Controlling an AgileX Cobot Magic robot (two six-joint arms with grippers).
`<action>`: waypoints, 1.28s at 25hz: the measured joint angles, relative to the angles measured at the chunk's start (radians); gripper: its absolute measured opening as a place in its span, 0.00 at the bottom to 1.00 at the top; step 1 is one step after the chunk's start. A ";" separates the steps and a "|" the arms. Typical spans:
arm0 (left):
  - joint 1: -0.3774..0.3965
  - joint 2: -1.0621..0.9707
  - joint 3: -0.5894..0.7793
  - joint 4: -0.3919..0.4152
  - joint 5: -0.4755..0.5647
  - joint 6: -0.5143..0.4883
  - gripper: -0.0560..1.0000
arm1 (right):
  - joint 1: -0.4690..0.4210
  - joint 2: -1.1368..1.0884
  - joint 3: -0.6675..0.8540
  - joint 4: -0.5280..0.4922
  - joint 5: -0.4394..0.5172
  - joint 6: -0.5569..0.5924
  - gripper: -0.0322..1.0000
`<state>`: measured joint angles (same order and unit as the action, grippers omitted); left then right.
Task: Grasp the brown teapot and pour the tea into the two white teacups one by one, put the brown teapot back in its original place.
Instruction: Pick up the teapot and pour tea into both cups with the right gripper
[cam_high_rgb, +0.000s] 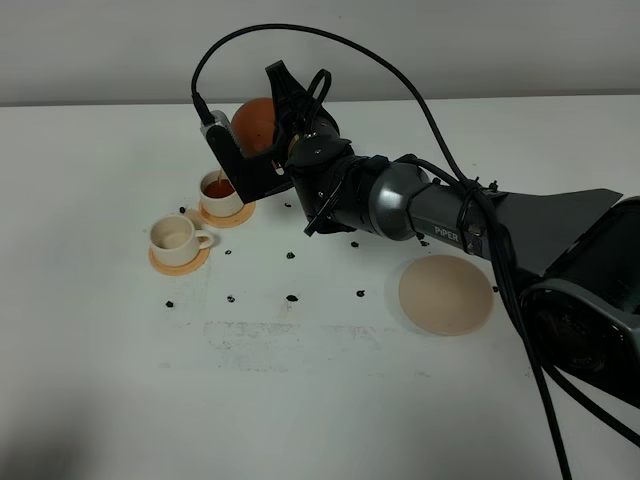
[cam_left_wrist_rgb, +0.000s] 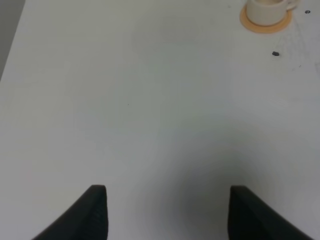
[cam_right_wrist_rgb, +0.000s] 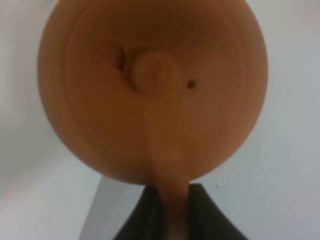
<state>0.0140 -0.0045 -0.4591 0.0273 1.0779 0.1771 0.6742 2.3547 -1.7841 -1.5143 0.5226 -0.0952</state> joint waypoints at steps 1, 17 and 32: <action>0.000 0.000 0.000 0.000 0.000 0.000 0.53 | 0.000 0.000 0.000 -0.008 0.000 0.000 0.12; 0.000 0.000 0.000 0.000 0.000 0.000 0.53 | 0.000 0.000 0.000 -0.048 -0.002 0.000 0.12; 0.000 0.000 0.000 0.000 0.000 0.000 0.53 | 0.000 0.000 0.000 0.023 -0.012 0.028 0.12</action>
<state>0.0140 -0.0045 -0.4591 0.0273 1.0779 0.1771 0.6742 2.3547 -1.7841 -1.4911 0.5109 -0.0671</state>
